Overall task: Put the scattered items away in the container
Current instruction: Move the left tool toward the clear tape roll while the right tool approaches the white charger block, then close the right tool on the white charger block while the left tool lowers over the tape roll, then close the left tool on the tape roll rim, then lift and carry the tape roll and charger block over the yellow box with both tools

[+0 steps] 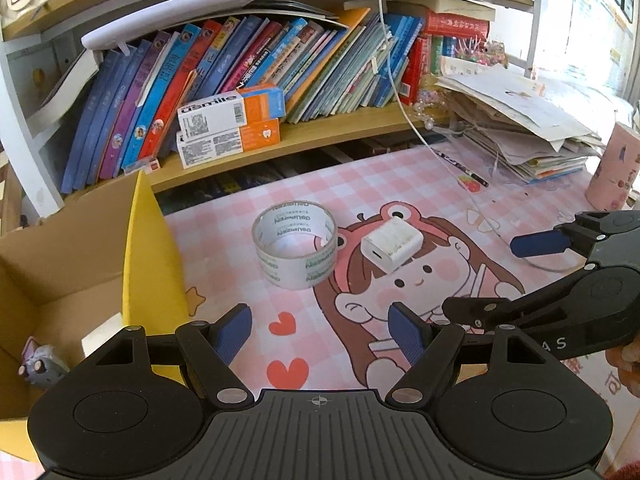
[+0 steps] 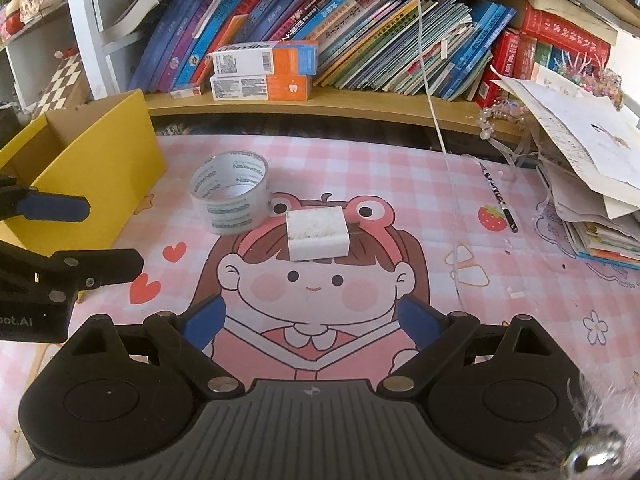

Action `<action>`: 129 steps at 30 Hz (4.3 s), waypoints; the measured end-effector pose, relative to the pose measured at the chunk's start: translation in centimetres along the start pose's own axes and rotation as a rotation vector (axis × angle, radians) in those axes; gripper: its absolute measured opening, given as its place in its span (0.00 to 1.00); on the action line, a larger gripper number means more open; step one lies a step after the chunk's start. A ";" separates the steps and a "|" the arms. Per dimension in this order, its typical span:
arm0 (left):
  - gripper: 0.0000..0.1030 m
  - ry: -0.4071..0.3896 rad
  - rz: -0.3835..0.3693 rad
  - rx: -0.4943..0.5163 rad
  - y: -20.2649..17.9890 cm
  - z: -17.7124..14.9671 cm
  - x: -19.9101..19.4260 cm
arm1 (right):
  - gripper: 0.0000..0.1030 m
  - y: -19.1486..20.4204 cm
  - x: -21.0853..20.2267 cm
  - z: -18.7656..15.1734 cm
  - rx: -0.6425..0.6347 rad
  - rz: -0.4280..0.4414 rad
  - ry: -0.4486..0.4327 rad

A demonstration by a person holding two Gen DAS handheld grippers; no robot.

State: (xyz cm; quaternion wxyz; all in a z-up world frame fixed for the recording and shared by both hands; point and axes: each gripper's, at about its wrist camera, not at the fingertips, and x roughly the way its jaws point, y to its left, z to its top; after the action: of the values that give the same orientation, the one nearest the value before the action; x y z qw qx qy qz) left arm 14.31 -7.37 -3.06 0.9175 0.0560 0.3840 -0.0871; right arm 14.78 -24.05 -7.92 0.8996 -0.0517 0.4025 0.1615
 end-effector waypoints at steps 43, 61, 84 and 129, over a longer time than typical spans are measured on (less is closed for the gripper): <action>0.59 -0.045 0.065 -0.039 -0.1 3.1 7.4 | 0.72 -2.9 7.8 3.1 0.011 0.047 0.035; 0.30 0.000 0.029 0.022 -0.3 4.1 10.3 | 0.63 -2.6 9.5 3.6 0.009 0.065 0.045; 0.26 0.052 0.021 0.007 0.1 4.1 12.0 | 0.47 -2.3 9.9 3.4 -0.003 0.070 0.018; 0.06 -0.046 -0.113 -0.014 -2.0 3.5 2.5 | 0.46 -2.2 1.3 0.7 0.051 0.023 -0.038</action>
State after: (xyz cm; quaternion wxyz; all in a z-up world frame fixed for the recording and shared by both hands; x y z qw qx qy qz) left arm 18.07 -10.26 -2.46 0.9200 0.0256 0.3662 -0.1373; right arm 16.78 -25.62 -8.47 0.9061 -0.0210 0.3899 0.1626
